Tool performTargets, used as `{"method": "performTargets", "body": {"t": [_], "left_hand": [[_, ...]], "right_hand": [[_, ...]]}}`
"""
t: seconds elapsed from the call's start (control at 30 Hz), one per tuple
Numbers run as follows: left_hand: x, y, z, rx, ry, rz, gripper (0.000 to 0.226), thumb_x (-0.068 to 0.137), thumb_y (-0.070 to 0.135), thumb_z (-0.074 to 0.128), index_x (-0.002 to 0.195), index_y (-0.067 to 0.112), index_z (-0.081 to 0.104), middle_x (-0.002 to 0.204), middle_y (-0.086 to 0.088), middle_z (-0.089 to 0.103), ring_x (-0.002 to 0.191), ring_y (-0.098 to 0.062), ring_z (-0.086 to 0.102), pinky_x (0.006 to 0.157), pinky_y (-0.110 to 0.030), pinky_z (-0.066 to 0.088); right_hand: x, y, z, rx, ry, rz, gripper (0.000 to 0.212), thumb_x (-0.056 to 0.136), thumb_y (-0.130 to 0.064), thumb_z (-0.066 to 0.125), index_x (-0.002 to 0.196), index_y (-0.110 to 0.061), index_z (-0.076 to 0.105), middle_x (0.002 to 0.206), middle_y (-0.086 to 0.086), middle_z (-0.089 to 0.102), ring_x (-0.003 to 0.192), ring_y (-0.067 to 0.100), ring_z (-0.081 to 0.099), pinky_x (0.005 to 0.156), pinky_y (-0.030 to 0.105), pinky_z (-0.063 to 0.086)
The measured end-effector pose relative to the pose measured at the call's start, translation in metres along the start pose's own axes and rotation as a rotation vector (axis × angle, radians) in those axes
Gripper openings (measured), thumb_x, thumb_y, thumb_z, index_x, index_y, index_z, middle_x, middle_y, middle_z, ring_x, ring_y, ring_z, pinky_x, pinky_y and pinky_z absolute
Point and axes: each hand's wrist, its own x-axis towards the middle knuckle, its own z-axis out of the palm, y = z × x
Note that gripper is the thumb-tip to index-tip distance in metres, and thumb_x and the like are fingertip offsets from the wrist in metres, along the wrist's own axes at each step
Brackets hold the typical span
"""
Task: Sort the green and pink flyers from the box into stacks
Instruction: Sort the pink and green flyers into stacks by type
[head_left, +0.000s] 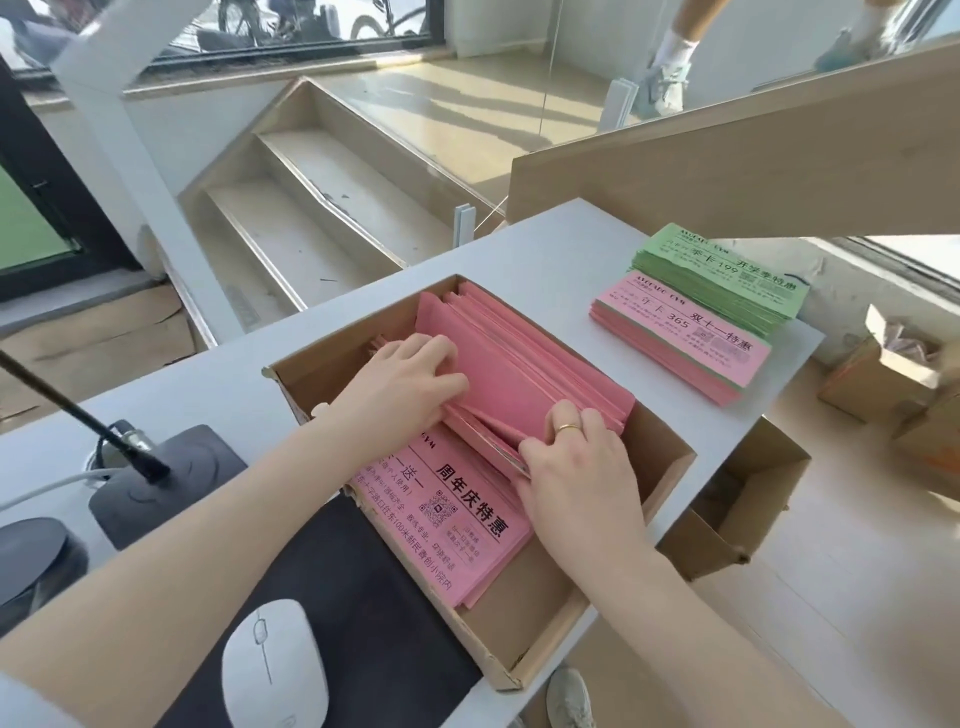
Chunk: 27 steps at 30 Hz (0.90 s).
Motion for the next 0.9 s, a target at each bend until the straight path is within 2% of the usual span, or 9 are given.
{"method": "performTargets", "body": {"t": [0.17, 0.27, 0.37, 0.43, 0.53, 0.63, 0.73, 0.83, 0.9], "left_hand": [[0.014, 0.002, 0.005, 0.009, -0.299, 0.009, 0.02, 0.086, 0.016, 0.056, 0.104, 0.02, 0.062, 0.099, 0.003, 0.065, 0.095, -0.022, 0.062, 0.091, -0.038, 0.044], [0.027, 0.003, 0.0, 0.044, -0.349, 0.042, 0.024, 0.09, 0.016, 0.049, 0.11, 0.022, 0.061, 0.1, 0.005, 0.065, 0.094, -0.022, 0.062, 0.09, -0.035, 0.044], [0.035, 0.002, -0.012, 0.02, 0.027, 0.115, 0.023, 0.075, 0.007, 0.057, 0.089, 0.021, 0.069, 0.082, 0.006, 0.069, 0.082, -0.023, 0.066, 0.089, -0.04, 0.046], [0.04, 0.01, -0.025, -0.003, 0.347, -0.01, 0.03, 0.074, 0.008, 0.059, 0.099, 0.022, 0.068, 0.103, 0.003, 0.067, 0.108, -0.024, 0.058, 0.106, -0.047, 0.028], [0.045, 0.044, -0.051, -0.105, 0.553, -0.395, 0.063, 0.071, 0.012, 0.065, 0.127, 0.026, 0.04, 0.137, -0.003, 0.028, 0.132, -0.026, 0.021, 0.111, -0.051, 0.01], [0.044, 0.065, -0.053, 0.032, 0.852, -0.331, 0.044, 0.074, 0.011, 0.069, 0.108, 0.021, 0.044, 0.118, -0.004, 0.032, 0.119, -0.018, 0.022, 0.098, -0.045, 0.027], [0.049, 0.077, -0.058, -0.399, 0.584, -0.319, 0.032, 0.083, 0.03, 0.066, 0.108, 0.019, 0.049, 0.11, 0.0, 0.045, 0.099, -0.011, 0.044, 0.083, -0.03, 0.041], [0.064, 0.091, -0.073, -1.094, 0.057, -0.66, 0.055, 0.087, 0.044, 0.054, 0.136, 0.025, 0.037, 0.124, 0.009, 0.049, 0.101, -0.009, 0.058, 0.082, -0.023, 0.048], [0.075, 0.099, -0.073, -1.448, 0.062, -0.793, 0.055, 0.086, 0.043, 0.058, 0.135, 0.026, 0.039, 0.118, 0.003, 0.06, 0.1, -0.02, 0.065, 0.081, -0.035, 0.057]], "right_hand": [[0.013, 0.004, 0.003, 0.019, -0.003, 0.013, 0.047, 0.053, -0.016, 0.086, 0.091, -0.015, 0.059, 0.074, 0.001, 0.061, 0.065, 0.021, 0.057, 0.054, 0.03, 0.046], [0.022, 0.003, -0.006, 0.028, -0.11, -0.062, 0.015, 0.086, -0.023, 0.062, 0.097, -0.015, 0.055, 0.083, 0.002, 0.065, 0.074, 0.022, 0.062, 0.063, 0.031, 0.041], [0.025, 0.007, -0.014, 0.183, -0.068, -0.009, 0.017, 0.096, -0.019, 0.042, 0.112, -0.017, 0.047, 0.088, 0.004, 0.066, 0.079, 0.026, 0.065, 0.061, 0.031, 0.042], [0.029, 0.016, -0.026, 0.28, 0.063, 0.079, 0.025, 0.094, -0.022, 0.045, 0.119, -0.022, 0.048, 0.087, 0.005, 0.067, 0.08, 0.03, 0.064, 0.065, 0.034, 0.047], [0.031, 0.031, -0.045, 0.491, 0.22, 0.193, 0.029, 0.091, -0.021, 0.051, 0.119, -0.024, 0.055, 0.085, 0.007, 0.068, 0.081, 0.033, 0.061, 0.07, 0.038, 0.048], [0.029, 0.038, -0.054, 0.686, 0.25, 0.293, 0.03, 0.088, -0.017, 0.056, 0.117, -0.022, 0.058, 0.092, 0.004, 0.07, 0.085, 0.028, 0.061, 0.074, 0.04, 0.05], [0.022, 0.043, -0.054, 0.753, 0.234, 0.324, 0.036, 0.088, -0.017, 0.056, 0.123, -0.021, 0.056, 0.1, 0.002, 0.069, 0.093, 0.025, 0.061, 0.08, 0.038, 0.049], [0.014, 0.038, -0.049, 0.594, 0.27, 0.297, 0.036, 0.089, -0.026, 0.045, 0.122, -0.026, 0.056, 0.089, 0.003, 0.07, 0.08, 0.03, 0.063, 0.066, 0.037, 0.049], [0.01, 0.032, -0.043, 0.326, 0.316, 0.272, 0.038, 0.082, -0.023, 0.047, 0.116, -0.022, 0.062, 0.072, 0.003, 0.068, 0.057, 0.028, 0.062, 0.046, 0.028, 0.038]]}}
